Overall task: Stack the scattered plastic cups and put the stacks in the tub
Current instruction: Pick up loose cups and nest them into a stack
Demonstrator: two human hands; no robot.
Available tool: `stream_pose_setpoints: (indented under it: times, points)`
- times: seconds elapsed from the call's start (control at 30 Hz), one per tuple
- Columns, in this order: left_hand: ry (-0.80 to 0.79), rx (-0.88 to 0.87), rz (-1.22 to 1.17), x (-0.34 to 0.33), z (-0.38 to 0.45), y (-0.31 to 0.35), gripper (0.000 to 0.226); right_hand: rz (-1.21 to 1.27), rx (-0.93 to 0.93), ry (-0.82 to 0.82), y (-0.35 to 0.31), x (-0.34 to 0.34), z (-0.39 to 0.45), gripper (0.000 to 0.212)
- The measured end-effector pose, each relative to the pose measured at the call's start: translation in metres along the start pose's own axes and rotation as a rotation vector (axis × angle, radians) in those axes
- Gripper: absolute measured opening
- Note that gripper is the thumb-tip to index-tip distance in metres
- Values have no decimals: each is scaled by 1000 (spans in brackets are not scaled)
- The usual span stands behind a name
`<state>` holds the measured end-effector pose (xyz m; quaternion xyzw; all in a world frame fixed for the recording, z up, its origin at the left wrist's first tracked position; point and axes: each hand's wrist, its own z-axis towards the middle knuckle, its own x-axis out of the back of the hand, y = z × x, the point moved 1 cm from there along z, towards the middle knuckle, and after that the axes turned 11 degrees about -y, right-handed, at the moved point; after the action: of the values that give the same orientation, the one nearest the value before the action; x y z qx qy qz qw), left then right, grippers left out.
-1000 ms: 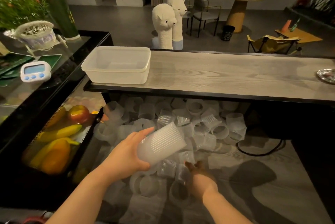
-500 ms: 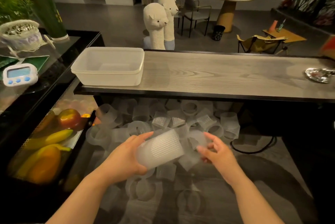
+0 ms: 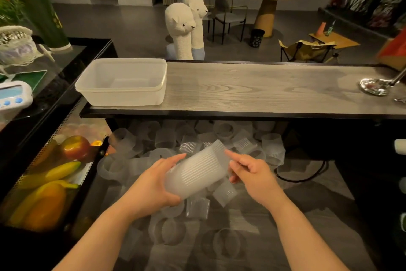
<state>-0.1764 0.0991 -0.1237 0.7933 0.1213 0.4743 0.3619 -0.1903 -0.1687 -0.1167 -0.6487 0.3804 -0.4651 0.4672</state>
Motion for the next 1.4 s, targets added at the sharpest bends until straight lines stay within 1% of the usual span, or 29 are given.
stream_pose_setpoints:
  times: [0.07, 0.13, 0.17, 0.2, 0.23, 0.27, 0.3, 0.33, 0.37, 0.4, 0.43, 0.47, 0.53, 0.57, 0.67, 0.7, 0.77, 0.8, 0.83, 0.87, 0.9, 0.97, 1.07, 1.17, 1.4]
  points:
    - [3, 5, 10, -2, 2, 2, 98, -80, -22, -140, -4, -6, 1, 41]
    - [17, 30, 17, -3, 4, 1, 99, -127, -54, -208, 1, -10, 3, 43]
    - [21, 44, 14, -3, 4, 0, 99, -120, -87, -179, 7, -10, 4, 44]
    - [24, 54, 12, -2, 4, -1, 99, -99, -127, -113, 16, -9, 5, 42]
    - [25, 63, 7, -2, 4, -2, 100, -132, -193, -34, 27, -8, 3, 37]
    - [29, 72, 0, -2, 4, -2, 100, -250, -287, 2, 38, -7, 1, 29]
    - [33, 80, -7, -1, 3, -3, 100, -421, -407, -38, 52, -8, 0, 23]
    - [35, 86, -11, -1, 3, -4, 101, -580, -539, -133, 66, -11, -5, 22]
    - [35, 90, -15, -1, 2, -4, 101, -678, -673, -260, 85, -20, -10, 27]
    - [32, 93, -18, -1, 2, -4, 101, -729, -778, -390, 102, -29, -15, 34]
    - [29, 95, -21, -1, 2, -3, 101, -719, -845, -456, 119, -38, -20, 38]
    - [26, 96, -22, -2, 2, -2, 101, -706, -891, -479, 129, -44, -28, 39]
    - [18, 96, -23, -2, 2, 0, 102, -692, -845, -418, 142, -49, -35, 33]
    - [15, 95, -22, -2, 2, 0, 102, -674, -827, -325, 148, -48, -36, 31]
    - [4, 95, -20, 0, 0, -1, 102, -457, -829, -22, 126, -29, -23, 30]
    - [-2, 96, -21, 1, 0, -2, 102, -362, -776, 59, 118, -19, -14, 29]
    - [-17, 90, -14, 2, 1, -1, 102, -5, -621, 224, 88, 1, -4, 28]
    - [-24, 83, -10, 1, 2, 1, 101, 199, -538, 275, 72, 11, -2, 29]
    - [-33, 74, -13, 1, 2, 2, 100, 343, -452, 295, 57, 18, 2, 30]
    - [-44, 68, -19, 0, 2, 4, 99, 435, -369, 286, 42, 22, 4, 32]
    - [-57, 61, -25, -1, 2, 6, 98, 475, -305, 251, 29, 24, 7, 33]
    - [-75, 48, -46, -1, 2, 10, 97, 450, -244, 141, 11, 24, 13, 35]
    - [-81, 39, -79, 1, 2, 14, 97, 276, -257, 23, 4, 24, 19, 36]
    - [-79, 47, -78, 4, 1, 16, 98, 149, -273, 0, 8, 26, 24, 40]
    - [-93, 60, -110, 0, 2, 16, 95, 108, -303, -11, 16, 35, 31, 43]
